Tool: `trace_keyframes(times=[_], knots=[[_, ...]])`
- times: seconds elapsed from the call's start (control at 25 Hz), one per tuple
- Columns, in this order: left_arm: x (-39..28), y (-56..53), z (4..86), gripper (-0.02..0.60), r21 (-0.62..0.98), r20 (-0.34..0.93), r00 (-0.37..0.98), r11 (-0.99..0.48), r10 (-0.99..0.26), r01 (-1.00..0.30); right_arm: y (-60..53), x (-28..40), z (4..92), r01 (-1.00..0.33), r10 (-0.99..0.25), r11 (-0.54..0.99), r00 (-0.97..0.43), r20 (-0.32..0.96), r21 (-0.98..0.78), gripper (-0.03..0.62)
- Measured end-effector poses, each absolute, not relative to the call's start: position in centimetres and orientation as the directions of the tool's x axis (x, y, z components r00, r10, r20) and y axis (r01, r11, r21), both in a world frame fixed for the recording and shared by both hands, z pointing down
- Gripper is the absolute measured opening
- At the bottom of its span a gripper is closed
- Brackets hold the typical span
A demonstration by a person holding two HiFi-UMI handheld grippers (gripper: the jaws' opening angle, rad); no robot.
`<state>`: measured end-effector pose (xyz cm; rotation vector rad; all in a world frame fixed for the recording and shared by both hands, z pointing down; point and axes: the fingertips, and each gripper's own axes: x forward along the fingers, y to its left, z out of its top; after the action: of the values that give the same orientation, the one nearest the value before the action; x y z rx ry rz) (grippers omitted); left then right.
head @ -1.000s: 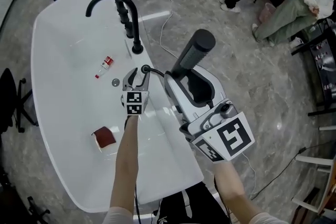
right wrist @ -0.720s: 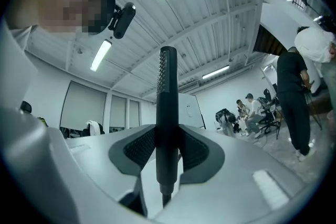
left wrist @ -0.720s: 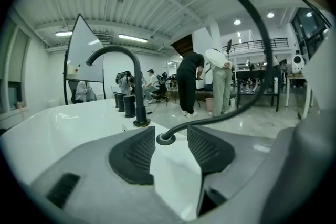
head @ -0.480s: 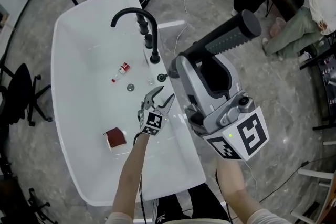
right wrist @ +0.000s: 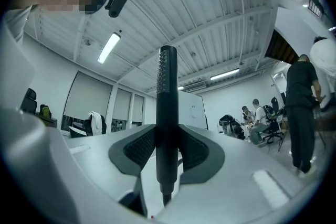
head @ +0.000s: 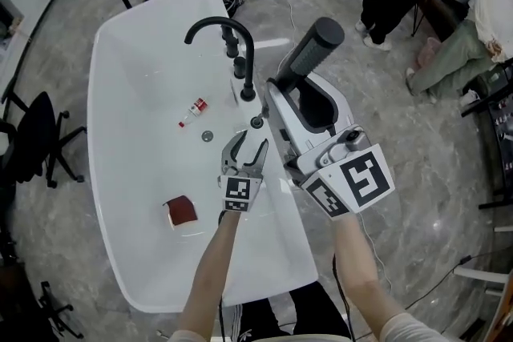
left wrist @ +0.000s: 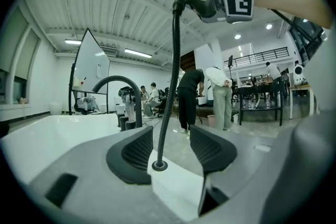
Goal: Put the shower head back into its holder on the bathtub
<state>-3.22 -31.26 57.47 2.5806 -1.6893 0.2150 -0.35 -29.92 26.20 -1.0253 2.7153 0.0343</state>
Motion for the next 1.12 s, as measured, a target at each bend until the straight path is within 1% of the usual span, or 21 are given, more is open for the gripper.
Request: trace_keyframes(times=[0.2,0.4,0.6,0.72,0.84,0.96,1.12], knots=[[-6.5,-30.5,58.2,0.215,-0.052,0.166,0.354,-0.366,-0.920,-0.929,-32.0,-1.3,30.3,-0.662,-0.663,0.746,-0.729,-0.170,-0.070,0.138],[-9.0,-30.3,58.0,0.215,-0.036,0.157,0.319,-0.328,-0.935,-0.944,-35.0,-2.1,34.7,-0.671,-0.685,0.729,-0.715,-0.140,-0.136,0.138],[-10.0,-30.5,59.2,0.213,-0.018,0.152,0.312,-0.318,-0.938,-0.948,-38.1,-2.7,41.7,-0.696,-0.708,0.701,-0.705,-0.036,-0.158,0.138],[-10.1,-30.5,60.3,0.213,-0.020,0.159,0.313,-0.320,-0.936,-0.947,-39.3,-3.5,45.5,-0.703,-0.707,0.697,-0.707,0.028,-0.141,0.138],[-10.4,-30.4,61.2,0.213,-0.013,0.163,0.306,-0.312,-0.938,-0.950,-40.0,-4.3,48.0,-0.701,-0.700,0.701,-0.712,0.058,-0.131,0.138],[-10.1,-30.9,62.0,0.209,-0.011,0.166,0.331,-0.338,-0.929,-0.941,-41.0,-4.6,50.1,-0.705,-0.703,0.695,-0.708,0.072,-0.143,0.138],[-9.0,-32.4,61.3,0.210,-0.065,0.150,0.398,-0.411,-0.905,-0.909,-42.0,-5.1,53.1,-0.714,-0.706,0.687,-0.700,0.105,-0.135,0.138]])
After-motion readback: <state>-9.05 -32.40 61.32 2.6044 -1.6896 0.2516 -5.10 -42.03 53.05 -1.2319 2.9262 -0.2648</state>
